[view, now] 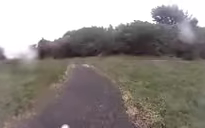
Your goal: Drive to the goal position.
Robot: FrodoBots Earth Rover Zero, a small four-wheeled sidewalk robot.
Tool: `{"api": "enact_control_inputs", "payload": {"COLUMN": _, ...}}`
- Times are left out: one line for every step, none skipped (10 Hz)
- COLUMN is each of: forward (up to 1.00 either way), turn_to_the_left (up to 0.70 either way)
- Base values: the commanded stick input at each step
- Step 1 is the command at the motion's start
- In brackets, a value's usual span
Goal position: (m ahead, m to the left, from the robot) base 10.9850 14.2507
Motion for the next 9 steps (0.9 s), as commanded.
{"api": "enact_control_inputs", "payload": {"forward": 0.70, "turn_to_the_left": 0.24}}
{"api": "enact_control_inputs", "payload": {"forward": 0.70, "turn_to_the_left": 0.32}}
{"api": "enact_control_inputs", "payload": {"forward": 0.70, "turn_to_the_left": 0.26}}
{"api": "enact_control_inputs", "payload": {"forward": 0.70, "turn_to_the_left": 0.10}}
{"api": "enact_control_inputs", "payload": {"forward": 0.70, "turn_to_the_left": 0.00}}
{"api": "enact_control_inputs", "payload": {"forward": 0.70, "turn_to_the_left": 0.00}}
{"api": "enact_control_inputs", "payload": {"forward": 0.70, "turn_to_the_left": 0.00}}
{"api": "enact_control_inputs", "payload": {"forward": 0.70, "turn_to_the_left": 0.05}}
{"api": "enact_control_inputs", "payload": {"forward": 0.70, "turn_to_the_left": 0.17}}
